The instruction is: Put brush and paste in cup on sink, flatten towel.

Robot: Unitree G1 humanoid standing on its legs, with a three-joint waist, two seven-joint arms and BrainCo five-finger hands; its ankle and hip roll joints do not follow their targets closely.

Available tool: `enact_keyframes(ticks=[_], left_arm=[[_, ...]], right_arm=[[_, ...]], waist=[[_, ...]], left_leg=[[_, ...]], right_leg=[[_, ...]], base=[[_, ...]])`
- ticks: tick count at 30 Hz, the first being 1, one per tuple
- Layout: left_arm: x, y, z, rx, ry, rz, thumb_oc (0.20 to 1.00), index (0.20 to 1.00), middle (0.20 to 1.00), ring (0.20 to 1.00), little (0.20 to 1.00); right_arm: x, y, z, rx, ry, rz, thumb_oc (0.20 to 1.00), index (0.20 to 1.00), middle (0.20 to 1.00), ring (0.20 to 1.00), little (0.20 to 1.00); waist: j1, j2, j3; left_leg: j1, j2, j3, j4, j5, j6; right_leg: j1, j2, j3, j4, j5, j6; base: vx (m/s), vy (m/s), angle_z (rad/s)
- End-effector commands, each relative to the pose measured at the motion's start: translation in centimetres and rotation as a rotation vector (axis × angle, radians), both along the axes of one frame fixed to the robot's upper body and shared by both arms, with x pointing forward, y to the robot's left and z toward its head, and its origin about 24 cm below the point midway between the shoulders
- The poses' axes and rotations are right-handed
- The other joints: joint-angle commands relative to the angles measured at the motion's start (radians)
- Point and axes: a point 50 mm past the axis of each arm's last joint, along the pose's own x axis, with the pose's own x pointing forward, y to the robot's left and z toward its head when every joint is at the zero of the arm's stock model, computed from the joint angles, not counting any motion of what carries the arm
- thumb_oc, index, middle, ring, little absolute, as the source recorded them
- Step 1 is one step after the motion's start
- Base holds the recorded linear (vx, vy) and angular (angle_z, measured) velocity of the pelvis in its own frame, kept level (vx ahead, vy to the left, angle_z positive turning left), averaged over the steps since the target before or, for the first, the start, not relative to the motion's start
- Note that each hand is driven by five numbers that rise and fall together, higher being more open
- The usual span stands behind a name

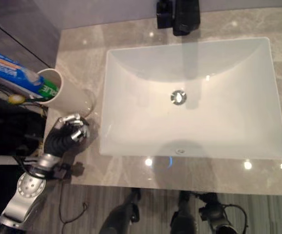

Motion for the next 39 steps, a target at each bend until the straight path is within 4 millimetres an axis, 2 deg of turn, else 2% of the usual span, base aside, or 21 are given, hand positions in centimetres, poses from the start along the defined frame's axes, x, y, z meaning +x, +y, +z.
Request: enact_keyframes(ticks=[1,8,14,17,22,27,28,35,37,39], left_arm=[[0.5,1.5,0.0,-0.002,-0.047,0.125,0.2,0.2,0.2,0.2,0.2],[1.1,3.4,1.2,0.019,-0.115,0.239,0.2,0.2,0.2,0.2,0.2],[0.0,4.2,0.8,0.046,-0.073,0.221,0.2,0.2,0.2,0.2,0.2],[-0.8,5.0,0.3,0.058,-0.042,0.243,0.2,0.2,0.2,0.2,0.2],[-0.5,5.2,0.6,0.019,-0.056,0.255,0.2,0.2,0.2,0.2,0.2],[0.4,5.3,1.5,-0.011,-0.108,0.282,0.2,0.2,0.2,0.2,0.2],[0.6,5.3,2.2,0.009,-0.139,0.286,0.2,0.2,0.2,0.2,0.2],[1.7,6.1,4.8,0.084,-0.239,0.337,0.2,0.2,0.2,0.2,0.2],[2.4,6.3,6.1,0.117,-0.288,0.365,0.2,0.2,0.2,0.2,0.2],[2.7,6.6,6.4,0.127,-0.294,0.38,0.2,0.2,0.2,0.2,0.2]], right_arm=[[1.0,1.0,0.4,0.015,-0.052,0.008,1.0,1.0,1.0,1.0,1.0],[-0.3,0.2,-0.3,0.013,-0.001,-0.04,1.0,1.0,1.0,1.0,1.0],[-1.3,-0.4,-0.7,0.015,0.037,-0.072,1.0,1.0,1.0,1.0,1.0],[-1.4,-0.5,-0.7,0.016,0.037,-0.073,1.0,1.0,1.0,1.0,1.0],[-0.4,-0.2,-0.2,0.027,-0.005,-0.065,1.0,1.0,1.0,1.0,1.0],[1.1,0.5,0.7,-0.006,-0.05,0.031,1.0,1.0,1.0,1.0,1.0],[1.3,0.5,0.8,-0.02,-0.048,0.048,1.0,1.0,1.0,1.0,1.0],[0.2,0.9,0.0,0.002,-0.014,0.049,1.0,1.0,1.0,1.0,1.0],[-0.8,1.4,-0.6,0.002,0.023,0.093,1.0,1.0,1.0,1.0,1.0],[-1.5,1.5,-1.0,0.005,0.053,0.097,1.0,1.0,1.0,1.0,1.0]], waist=[[-0.011,-0.044,0.007],[-0.021,-0.053,0.013],[-0.012,-0.051,0.014],[-0.004,-0.048,0.012],[-0.001,-0.046,0.009],[-0.006,-0.048,0.013],[-0.009,-0.048,0.017],[-0.026,-0.055,0.022],[-0.04,-0.062,0.021],[-0.046,-0.065,0.02]], left_leg=[[0.037,0.072,0.02,0.004,-0.006,-0.094],[0.033,0.071,0.027,0.004,-0.01,-0.095],[0.034,0.067,0.023,0.004,-0.014,-0.092],[0.035,0.065,0.02,0.004,-0.016,-0.092],[0.032,0.061,0.015,0.004,-0.015,-0.093],[0.024,0.053,0.014,0.004,-0.018,-0.093],[0.025,0.048,0.016,0.004,-0.023,-0.09],[0.028,0.052,0.024,0.004,-0.023,-0.09],[0.029,0.057,0.027,0.004,-0.023,-0.092],[0.03,0.06,0.03,0.004,-0.023,-0.092]], right_leg=[[-0.057,-0.049,0.068,-0.001,0.038,0.043],[-0.069,-0.051,0.075,-0.001,0.04,0.043],[-0.065,-0.053,0.07,-0.001,0.038,0.043],[-0.06,-0.056,0.066,-0.001,0.036,0.043],[-0.057,-0.058,0.058,-0.001,0.035,0.043],[-0.061,-0.066,0.057,-0.001,0.039,0.047],[-0.064,-0.068,0.062,-0.001,0.041,0.049],[-0.065,-0.066,0.068,-0.001,0.043,0.051],[-0.066,-0.061,0.073,-0.001,0.042,0.05],[-0.067,-0.059,0.075,-0.001,0.041,0.05]], base=[[0.03,-0.004,-0.09],[0.02,0.0,-0.08],[0.0,0.0,0.0],[0.0,0.0,0.0],[0.0,0.0,0.0],[0.0,0.009,0.0],[0.01,0.046,0.0],[0.01,0.004,0.0],[0.0,0.0,0.0],[0.0,0.0,0.0]])
